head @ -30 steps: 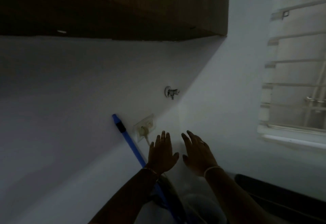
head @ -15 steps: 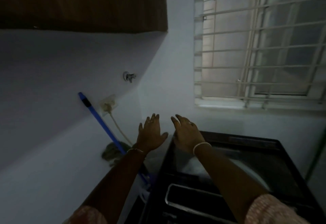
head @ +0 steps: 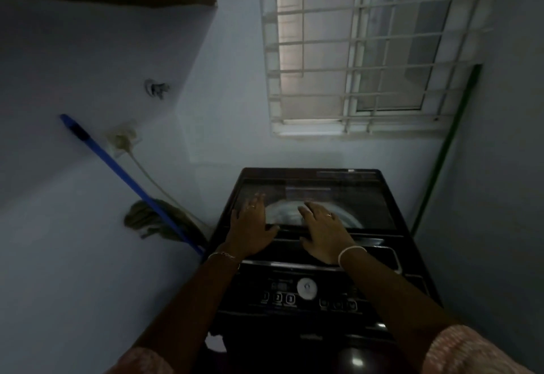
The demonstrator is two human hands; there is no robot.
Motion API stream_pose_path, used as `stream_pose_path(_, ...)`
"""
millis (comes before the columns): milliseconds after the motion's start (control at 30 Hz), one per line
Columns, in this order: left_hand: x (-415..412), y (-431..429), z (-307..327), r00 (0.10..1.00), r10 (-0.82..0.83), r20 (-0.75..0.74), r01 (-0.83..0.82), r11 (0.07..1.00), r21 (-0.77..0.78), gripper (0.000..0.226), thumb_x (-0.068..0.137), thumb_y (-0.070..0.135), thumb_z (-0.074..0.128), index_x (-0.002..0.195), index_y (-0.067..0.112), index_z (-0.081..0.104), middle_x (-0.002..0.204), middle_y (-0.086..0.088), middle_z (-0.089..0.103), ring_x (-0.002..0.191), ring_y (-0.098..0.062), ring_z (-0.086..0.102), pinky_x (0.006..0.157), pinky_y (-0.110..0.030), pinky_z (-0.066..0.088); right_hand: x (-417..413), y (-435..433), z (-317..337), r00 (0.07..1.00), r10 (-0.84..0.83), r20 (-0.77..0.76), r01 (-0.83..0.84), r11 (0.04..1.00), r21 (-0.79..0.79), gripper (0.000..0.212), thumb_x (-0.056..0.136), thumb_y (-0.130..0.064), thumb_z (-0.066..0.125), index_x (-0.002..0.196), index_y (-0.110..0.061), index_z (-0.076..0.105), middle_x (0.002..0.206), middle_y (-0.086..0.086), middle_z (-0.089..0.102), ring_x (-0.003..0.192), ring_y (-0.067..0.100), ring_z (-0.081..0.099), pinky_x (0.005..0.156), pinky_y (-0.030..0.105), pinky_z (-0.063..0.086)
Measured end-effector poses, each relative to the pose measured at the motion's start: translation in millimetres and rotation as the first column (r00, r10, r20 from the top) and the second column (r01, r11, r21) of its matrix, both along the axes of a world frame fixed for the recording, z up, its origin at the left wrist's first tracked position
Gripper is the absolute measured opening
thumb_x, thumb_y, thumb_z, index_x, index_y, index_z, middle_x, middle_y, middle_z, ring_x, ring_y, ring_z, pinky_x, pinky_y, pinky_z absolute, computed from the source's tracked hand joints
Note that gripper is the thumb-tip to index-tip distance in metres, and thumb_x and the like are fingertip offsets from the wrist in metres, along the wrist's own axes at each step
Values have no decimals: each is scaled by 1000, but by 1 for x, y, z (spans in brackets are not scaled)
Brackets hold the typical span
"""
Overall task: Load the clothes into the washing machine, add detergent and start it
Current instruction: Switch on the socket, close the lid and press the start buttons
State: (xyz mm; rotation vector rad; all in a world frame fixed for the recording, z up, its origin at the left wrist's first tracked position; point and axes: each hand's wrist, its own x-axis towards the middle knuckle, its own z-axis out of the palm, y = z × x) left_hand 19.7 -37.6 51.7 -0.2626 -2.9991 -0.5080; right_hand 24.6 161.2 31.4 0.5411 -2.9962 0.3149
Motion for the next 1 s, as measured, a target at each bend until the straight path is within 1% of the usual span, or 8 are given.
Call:
stream_pose_path(100, 16, 1, -22, 997, -33, 63, 32, 999, 27, 89, 87, 49, 58, 153, 14, 9, 160, -6, 13, 147, -24, 11, 118, -52, 13, 25, 20, -22, 996, -61, 68, 62, 998, -17, 87, 84, -65, 44, 151, -19, 15, 159, 7, 13, 147, 25, 12, 119, 43, 15)
stream_pose_path(233, 36, -3, -48, 989, -84, 122, 78, 996, 50, 86, 87, 47, 59, 152, 15, 13, 160, -6, 14, 146, -24, 16, 117, -52, 16, 56, 41, -44, 982, -140, 129, 138, 990, 24, 126, 53, -98, 19, 151, -20, 16, 160, 4, 8, 148, 24, 6, 120, 47, 11)
stream_pose_path(333, 54, -7, -65, 982, -114, 153, 108, 993, 45, 83, 89, 46, 57, 152, 15, 15, 161, -6, 12, 147, -25, 15, 117, -51, 17, 80, 56, -58, 962, -231, 144, 231, 973, 12, 132, 45, -100, 23, 152, -22, 12, 161, 2, 5, 148, 25, 3, 119, 47, 8)
stream_pose_path(500, 89, -16, -93, 990, -127, 65, 121, 989, 84, 76, 87, 45, 59, 150, 19, 24, 159, -6, 18, 146, -24, 19, 117, -47, 24, 123, 73, -74, 906, -376, 195, 387, 922, -20, 128, 48, -90, 56, 151, -36, 0, 160, -4, -8, 147, 25, -8, 116, 53, 5)
stream_pose_path(633, 115, -22, -106, 996, -93, -13, 94, 994, 49, 71, 90, 46, 53, 149, 20, 25, 160, -4, 15, 146, -24, 18, 116, -45, 28, 143, 80, -80, 857, -464, 222, 485, 873, -49, 134, 39, -92, 50, 151, -36, -1, 160, -2, -8, 147, 29, -5, 116, 55, 5)
stream_pose_path(767, 136, -27, -114, 997, -81, -10, 81, 995, -54, 67, 94, 48, 44, 151, 22, 20, 161, -6, 9, 147, -25, 12, 119, -44, 20, 148, 77, -80, 806, -531, 261, 562, 826, -57, 132, 52, -81, 66, 152, -31, -5, 161, 4, -11, 147, 29, -9, 118, 54, 1)
stream_pose_path(867, 145, -29, -118, 994, -109, -24, 105, 986, -128, 65, 95, 48, 41, 151, 22, 20, 161, -6, 10, 148, -24, 9, 120, -43, 14, 142, 73, -75, 780, -525, 340, 571, 820, -42, 136, 53, -74, 72, 150, -32, -13, 158, 9, -21, 146, 32, -17, 116, 55, -3)
stream_pose_path(1000, 152, -31, -125, 991, -109, -78, 94, 979, -181, 73, 91, 56, 40, 152, 21, 20, 160, -6, 14, 148, -25, 11, 118, -45, 15, 135, 69, -67, 724, -511, 464, 588, 809, -27, 142, 52, -68, 78, 147, -35, -22, 153, 11, -33, 141, 34, -28, 112, 60, -9)
